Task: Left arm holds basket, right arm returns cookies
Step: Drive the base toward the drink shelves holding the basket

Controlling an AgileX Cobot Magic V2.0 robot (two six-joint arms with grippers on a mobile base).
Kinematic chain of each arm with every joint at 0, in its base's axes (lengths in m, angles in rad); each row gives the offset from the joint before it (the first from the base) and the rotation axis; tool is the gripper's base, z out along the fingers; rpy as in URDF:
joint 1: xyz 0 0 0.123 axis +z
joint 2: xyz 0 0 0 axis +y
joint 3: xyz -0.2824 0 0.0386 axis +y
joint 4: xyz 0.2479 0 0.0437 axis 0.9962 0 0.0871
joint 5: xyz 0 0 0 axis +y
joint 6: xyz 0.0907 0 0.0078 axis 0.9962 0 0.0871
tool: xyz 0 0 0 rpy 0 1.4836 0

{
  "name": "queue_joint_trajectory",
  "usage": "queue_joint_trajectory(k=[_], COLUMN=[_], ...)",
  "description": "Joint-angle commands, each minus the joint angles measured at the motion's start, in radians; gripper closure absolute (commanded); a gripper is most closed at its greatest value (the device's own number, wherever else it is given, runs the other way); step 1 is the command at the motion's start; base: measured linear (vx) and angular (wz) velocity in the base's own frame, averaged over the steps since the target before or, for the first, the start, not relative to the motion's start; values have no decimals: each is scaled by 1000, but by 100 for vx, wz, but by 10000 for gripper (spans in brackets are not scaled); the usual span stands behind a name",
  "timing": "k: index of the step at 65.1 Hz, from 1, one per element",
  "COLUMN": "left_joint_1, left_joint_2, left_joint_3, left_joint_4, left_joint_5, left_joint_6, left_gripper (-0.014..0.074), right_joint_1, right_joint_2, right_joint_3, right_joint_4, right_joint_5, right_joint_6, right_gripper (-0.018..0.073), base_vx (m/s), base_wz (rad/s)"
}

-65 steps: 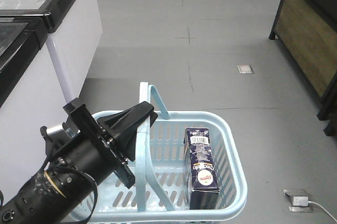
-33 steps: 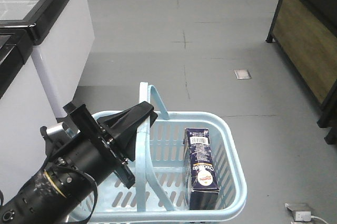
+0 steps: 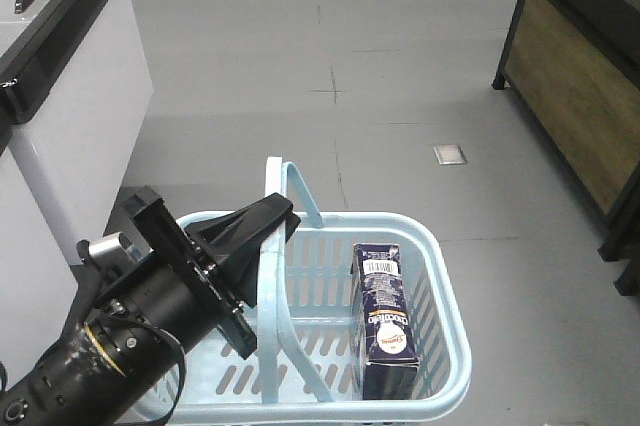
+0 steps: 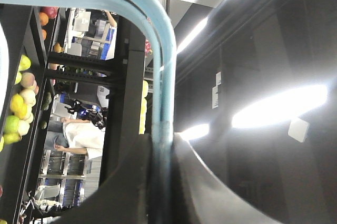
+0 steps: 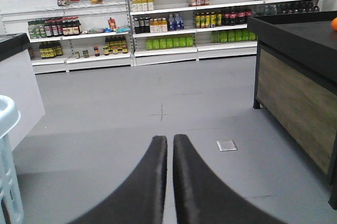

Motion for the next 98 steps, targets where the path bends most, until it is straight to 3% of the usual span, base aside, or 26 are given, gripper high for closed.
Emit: queue_joint_trajectory(k=[1,98], left_joint_1=[-3,-3], left_joint_2=[-40,-40], left_joint_3=[-30,-30], left_joint_4=[-7,-7], left_joint_5=[-280,-280], left_joint_6=[-5,-5], left_gripper=[599,599], right_joint_1=[-4,-4], right_joint_2=[-13,-13], right_joint_3=[18,18], right_joint_4=[-3,-3], right_joint_5=[-72,-72], right_joint_6=[-9,-9], right_gripper=[565,565], base_vx=[28,43], base_wz=[0,5])
